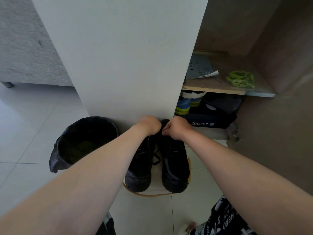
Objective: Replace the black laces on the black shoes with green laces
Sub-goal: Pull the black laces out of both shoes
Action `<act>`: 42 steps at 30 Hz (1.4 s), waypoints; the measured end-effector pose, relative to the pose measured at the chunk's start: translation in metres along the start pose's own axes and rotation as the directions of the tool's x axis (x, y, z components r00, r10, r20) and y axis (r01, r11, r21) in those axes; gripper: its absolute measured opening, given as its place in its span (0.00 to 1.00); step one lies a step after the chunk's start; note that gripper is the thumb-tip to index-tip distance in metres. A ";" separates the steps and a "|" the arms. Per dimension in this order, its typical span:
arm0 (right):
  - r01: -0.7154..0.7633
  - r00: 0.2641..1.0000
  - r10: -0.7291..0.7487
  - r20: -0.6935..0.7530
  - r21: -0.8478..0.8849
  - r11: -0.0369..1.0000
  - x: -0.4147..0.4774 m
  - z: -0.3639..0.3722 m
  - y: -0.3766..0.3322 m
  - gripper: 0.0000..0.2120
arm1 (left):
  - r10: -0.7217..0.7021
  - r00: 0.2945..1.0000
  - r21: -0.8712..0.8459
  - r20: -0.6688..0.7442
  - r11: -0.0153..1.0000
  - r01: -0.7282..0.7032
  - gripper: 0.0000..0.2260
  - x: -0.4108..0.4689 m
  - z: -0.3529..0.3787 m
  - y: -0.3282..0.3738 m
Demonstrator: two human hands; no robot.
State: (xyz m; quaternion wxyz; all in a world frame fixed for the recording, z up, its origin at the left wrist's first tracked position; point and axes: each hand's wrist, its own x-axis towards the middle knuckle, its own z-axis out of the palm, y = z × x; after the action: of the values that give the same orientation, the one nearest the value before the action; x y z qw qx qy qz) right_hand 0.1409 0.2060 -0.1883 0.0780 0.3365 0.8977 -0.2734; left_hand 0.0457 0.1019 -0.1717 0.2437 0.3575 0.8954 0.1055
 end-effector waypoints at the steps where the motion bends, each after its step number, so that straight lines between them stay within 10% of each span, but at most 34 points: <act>1: -0.008 1.000 0.008 -0.003 -0.010 1.000 0.000 0.000 -0.001 0.07 | -0.010 1.000 -0.010 -0.015 1.000 0.010 0.14 0.000 0.000 0.000; 18: 0.115 0.992 -0.123 -0.025 -0.217 0.969 -0.006 0.003 -0.006 0.08 | 0.063 0.993 0.032 0.102 0.997 -0.067 0.10 0.001 -0.003 -0.006; 24: 0.054 0.998 -0.058 -0.030 -0.116 0.992 0.000 0.007 -0.003 0.08 | 0.045 0.992 0.079 -0.116 0.996 -0.035 0.10 0.003 0.007 -0.008; 42: -0.079 0.997 0.078 0.009 0.181 0.980 0.002 0.007 0.001 0.06 | 0.218 0.968 0.129 0.126 0.964 -0.234 0.08 0.000 0.001 -0.003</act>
State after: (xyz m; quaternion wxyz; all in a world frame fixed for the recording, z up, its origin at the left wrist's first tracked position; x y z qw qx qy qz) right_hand 0.1397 0.2039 -0.1958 0.0587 0.3771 0.8551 -0.3510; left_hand 0.0445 0.0997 -0.1737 0.2532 0.4793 0.8389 0.0485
